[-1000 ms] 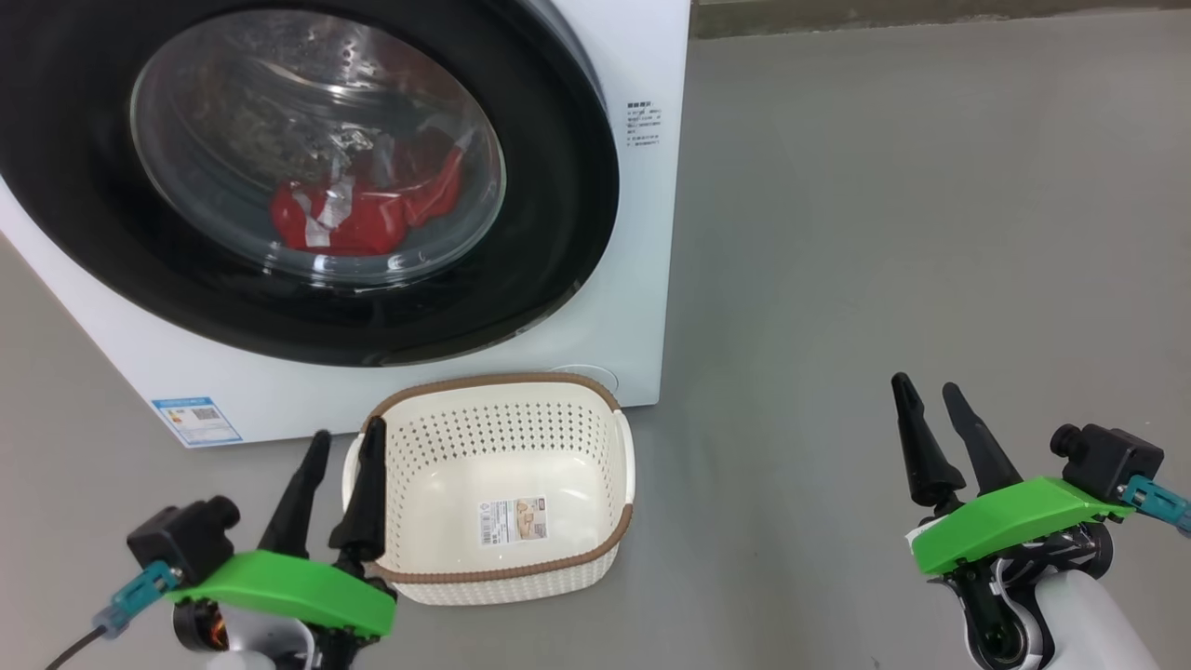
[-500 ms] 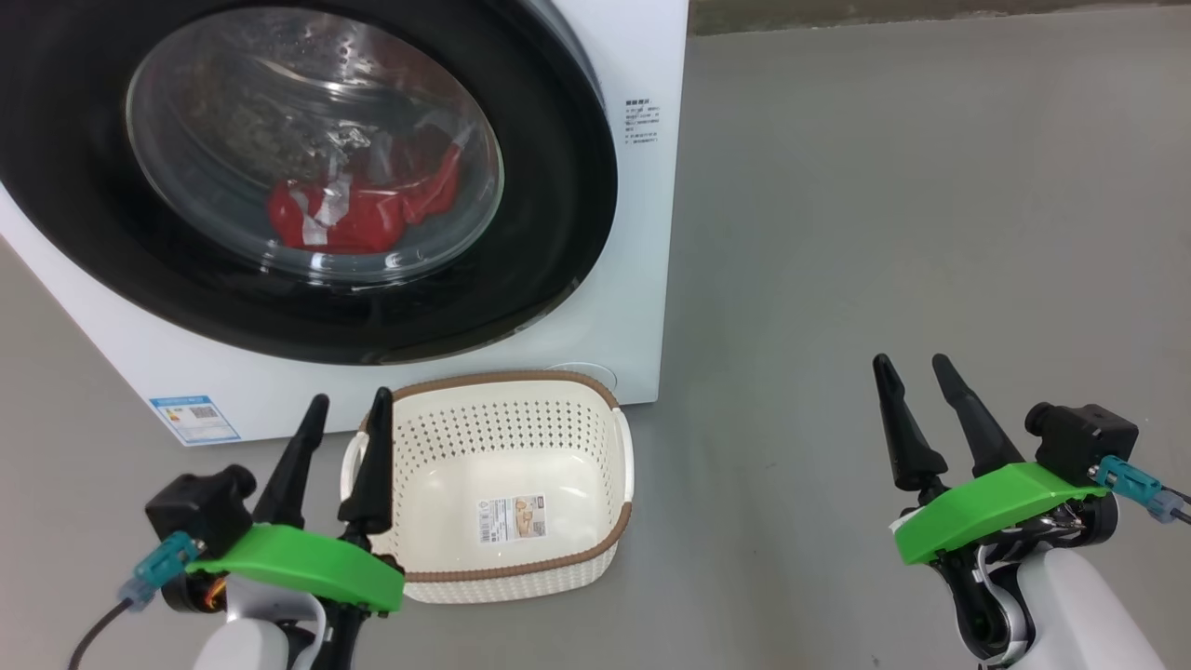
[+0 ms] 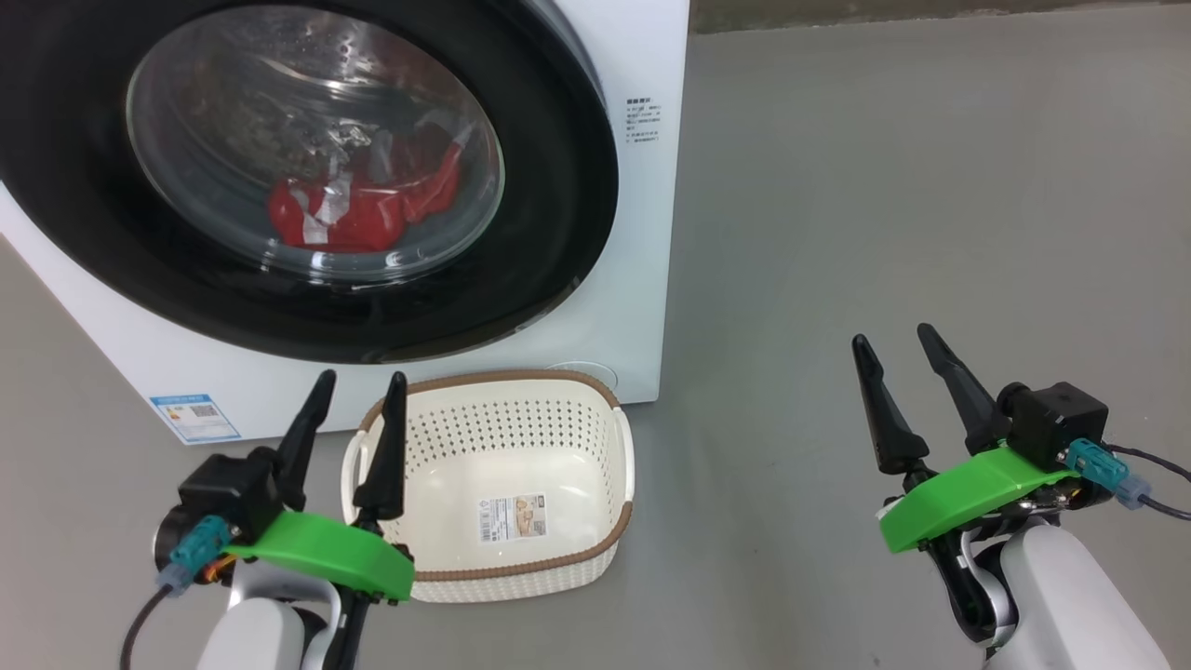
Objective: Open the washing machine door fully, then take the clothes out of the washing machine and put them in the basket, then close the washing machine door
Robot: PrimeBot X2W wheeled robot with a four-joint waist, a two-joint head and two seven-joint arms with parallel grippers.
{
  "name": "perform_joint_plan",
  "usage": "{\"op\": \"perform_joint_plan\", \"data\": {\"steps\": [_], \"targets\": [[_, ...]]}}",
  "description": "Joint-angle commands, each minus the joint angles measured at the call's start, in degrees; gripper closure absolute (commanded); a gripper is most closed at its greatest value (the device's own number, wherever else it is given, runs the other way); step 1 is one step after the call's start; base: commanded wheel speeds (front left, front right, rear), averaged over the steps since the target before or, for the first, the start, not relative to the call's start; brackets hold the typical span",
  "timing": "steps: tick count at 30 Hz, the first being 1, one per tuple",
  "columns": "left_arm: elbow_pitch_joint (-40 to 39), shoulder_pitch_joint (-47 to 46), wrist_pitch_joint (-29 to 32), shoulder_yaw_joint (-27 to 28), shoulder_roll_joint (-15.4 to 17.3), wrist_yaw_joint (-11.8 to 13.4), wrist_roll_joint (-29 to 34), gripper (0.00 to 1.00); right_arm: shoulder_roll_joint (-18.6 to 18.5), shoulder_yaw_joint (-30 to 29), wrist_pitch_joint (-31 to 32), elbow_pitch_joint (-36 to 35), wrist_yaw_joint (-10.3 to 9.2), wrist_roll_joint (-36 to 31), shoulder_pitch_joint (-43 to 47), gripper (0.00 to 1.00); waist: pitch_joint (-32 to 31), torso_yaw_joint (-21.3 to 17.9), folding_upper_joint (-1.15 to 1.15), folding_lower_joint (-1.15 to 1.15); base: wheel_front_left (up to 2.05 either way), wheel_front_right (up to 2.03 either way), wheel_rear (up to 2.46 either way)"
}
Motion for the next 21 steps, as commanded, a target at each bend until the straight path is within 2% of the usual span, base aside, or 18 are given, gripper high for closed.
{"op": "perform_joint_plan", "data": {"steps": [1, 10, 21], "targets": [[-1.01, -3.01, -1.06, 1.22, 0.73, -0.26, 2.2, 0.0, -0.6, 1.6, -1.01, -1.22, 0.03, -2.34, -2.85, 0.0, -0.05, 0.03, 0.0, 0.0, 0.0, 0.0, 0.0], [-0.42, -4.37, -2.58, 0.72, 0.78, -0.3, 8.27, 0.0, -0.83, 2.97, -2.52, -1.15, 0.03, -7.65, -4.14, 0.0, -0.1, -0.31, 0.0, 0.0, 0.0, 0.0, 0.0], [-0.68, -4.23, -2.6, 0.83, 0.74, 0.07, 8.28, 0.0, -0.92, 3.11, -2.53, -1.07, 0.03, -7.84, -4.04, 0.0, -0.21, -0.39, 0.0, 0.0, 0.0, 0.0, 0.0]]}}
